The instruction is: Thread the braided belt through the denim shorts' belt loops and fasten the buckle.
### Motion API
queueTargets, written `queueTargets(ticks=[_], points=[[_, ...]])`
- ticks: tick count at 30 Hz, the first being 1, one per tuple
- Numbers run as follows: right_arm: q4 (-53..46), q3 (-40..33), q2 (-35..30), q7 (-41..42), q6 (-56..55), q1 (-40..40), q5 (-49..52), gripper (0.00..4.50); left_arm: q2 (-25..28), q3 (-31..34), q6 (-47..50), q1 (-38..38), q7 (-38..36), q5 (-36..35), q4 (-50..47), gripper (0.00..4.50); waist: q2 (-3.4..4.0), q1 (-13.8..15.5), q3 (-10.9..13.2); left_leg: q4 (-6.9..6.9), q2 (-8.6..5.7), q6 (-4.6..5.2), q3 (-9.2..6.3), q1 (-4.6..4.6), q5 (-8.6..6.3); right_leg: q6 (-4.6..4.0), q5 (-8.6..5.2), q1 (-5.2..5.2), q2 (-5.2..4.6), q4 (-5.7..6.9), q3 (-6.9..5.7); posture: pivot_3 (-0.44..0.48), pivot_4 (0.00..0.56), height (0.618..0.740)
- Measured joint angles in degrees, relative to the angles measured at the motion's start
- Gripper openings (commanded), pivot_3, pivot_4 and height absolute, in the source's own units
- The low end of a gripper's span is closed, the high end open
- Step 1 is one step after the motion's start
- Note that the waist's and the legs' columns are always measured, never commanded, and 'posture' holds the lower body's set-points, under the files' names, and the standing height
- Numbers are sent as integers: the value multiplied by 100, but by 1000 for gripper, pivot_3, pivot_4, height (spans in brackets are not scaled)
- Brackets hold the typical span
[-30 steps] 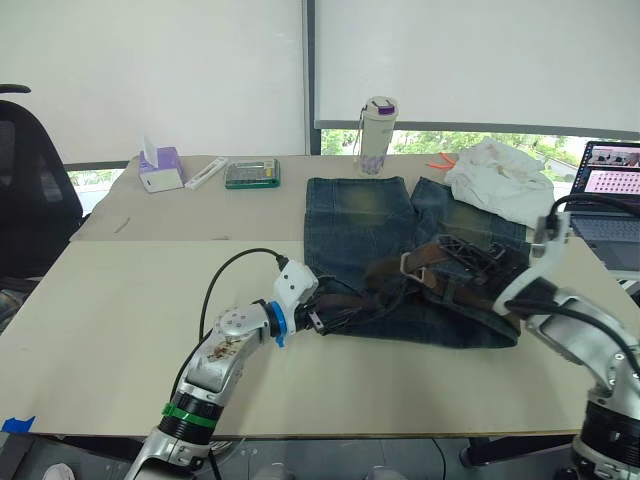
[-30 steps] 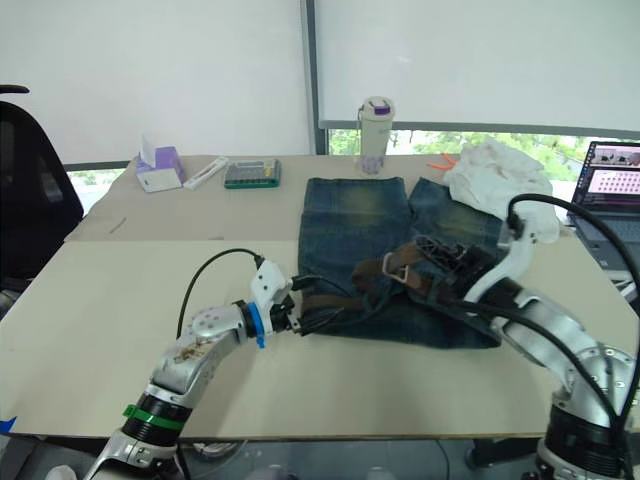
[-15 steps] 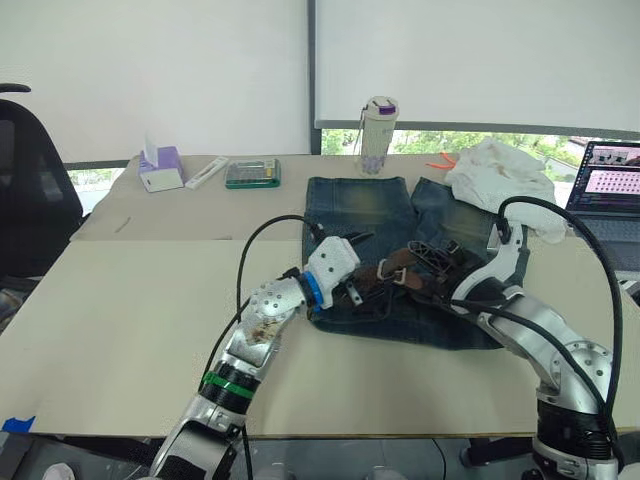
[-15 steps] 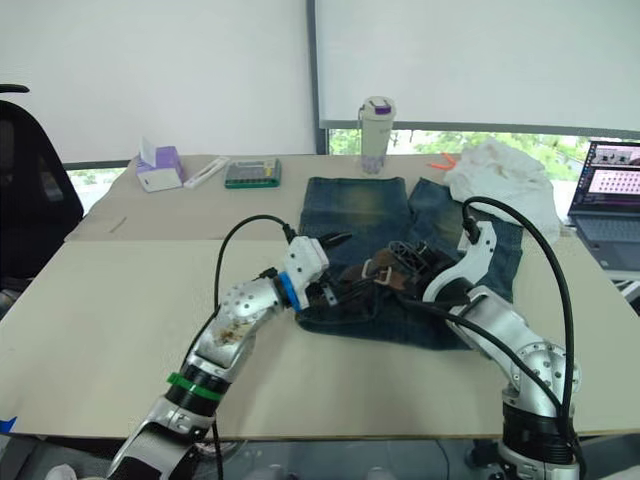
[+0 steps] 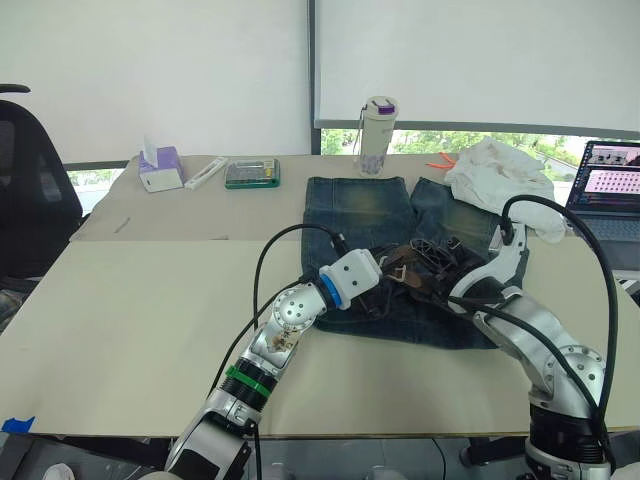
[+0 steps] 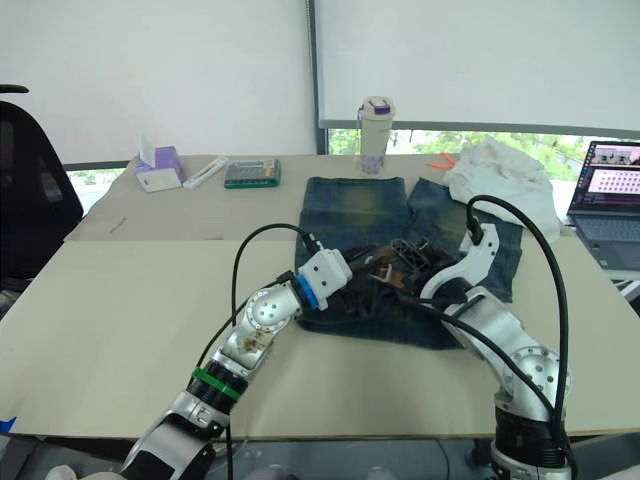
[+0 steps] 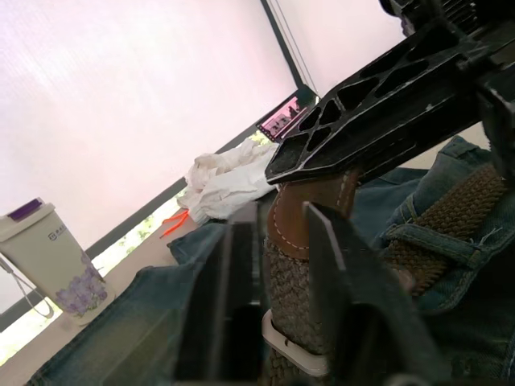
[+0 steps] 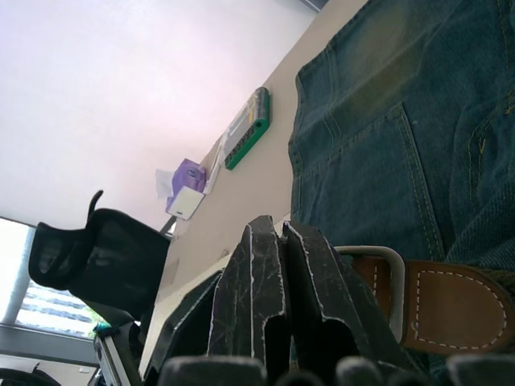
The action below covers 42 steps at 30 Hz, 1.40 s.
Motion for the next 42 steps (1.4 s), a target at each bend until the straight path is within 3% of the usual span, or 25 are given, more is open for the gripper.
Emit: queueTargets(ticks=[6, 9, 12, 15, 24, 25, 32, 41, 42], points=[[-14, 68, 0, -9, -82, 22, 2, 0, -1, -74, -6, 0, 2, 37, 113, 15, 0, -2, 0, 0, 0, 0, 0, 0, 0, 0, 0, 0, 1, 0, 0, 0, 150, 740], [-14, 76, 0, -50, -127, 28, 2, 0, 27, -88, 64, 2, -165, -21, 94, 725, 0, -1, 0, 0, 0, 0, 0, 0, 0, 0, 0, 0, 1, 0, -1, 0, 150, 740], [-13, 82, 0, -73, -183, 59, 2, 0, 112, -91, 62, 20, -242, -43, 45, 1751, 0, -3, 0, 0, 0, 0, 0, 1, 0, 0, 0, 0, 1, 0, 0, 0, 150, 740], [-16, 87, 9, -81, -202, 57, 5, 0, 309, -160, -316, 26, 62, 408, 48, 2735, 0, 1, 0, 0, 0, 0, 0, 1, 0, 0, 0, 0, 1, 0, 0, 0, 150, 740], [-75, 215, 235, -211, -373, 47, 13, 0, 220, -387, -662, -180, 685, 1119, 654, 2735, 0, 1, 0, 0, 0, 0, -1, -1, 0, 0, 0, -1, 0, 0, -1, 0, 150, 740], [-97, 231, 235, -219, -389, 47, 13, 0, 155, -368, -662, -248, 786, 1134, 759, 2198, 0, 3, 0, 0, 0, 0, -1, -2, 0, 0, 0, -1, 0, 0, -1, 0, 150, 740], [-167, 286, 213, -251, -440, 57, 12, 0, -102, -264, -760, -404, 1150, 1122, 1070, 37, 0, -11, 0, 0, 1, 1, -1, -2, 0, 0, 0, -3, 1, 1, -1, 0, 150, 740], [-180, 331, -9, -56, -404, 80, -111, 0, -210, -240, -687, -373, 1091, 921, 1086, 37, 0, 5, 0, 0, -2, 1, 0, -4, 0, 0, 0, -3, -2, 0, -1, 0, 150, 740], [-191, 345, -117, 88, -368, 100, -235, 794, -274, -223, -629, -357, 1041, 842, 1085, 0, -1, 6, 0, 0, -2, 1, 0, -5, 0, 0, 0, -2, -2, -2, -2, 0, 150, 740]])
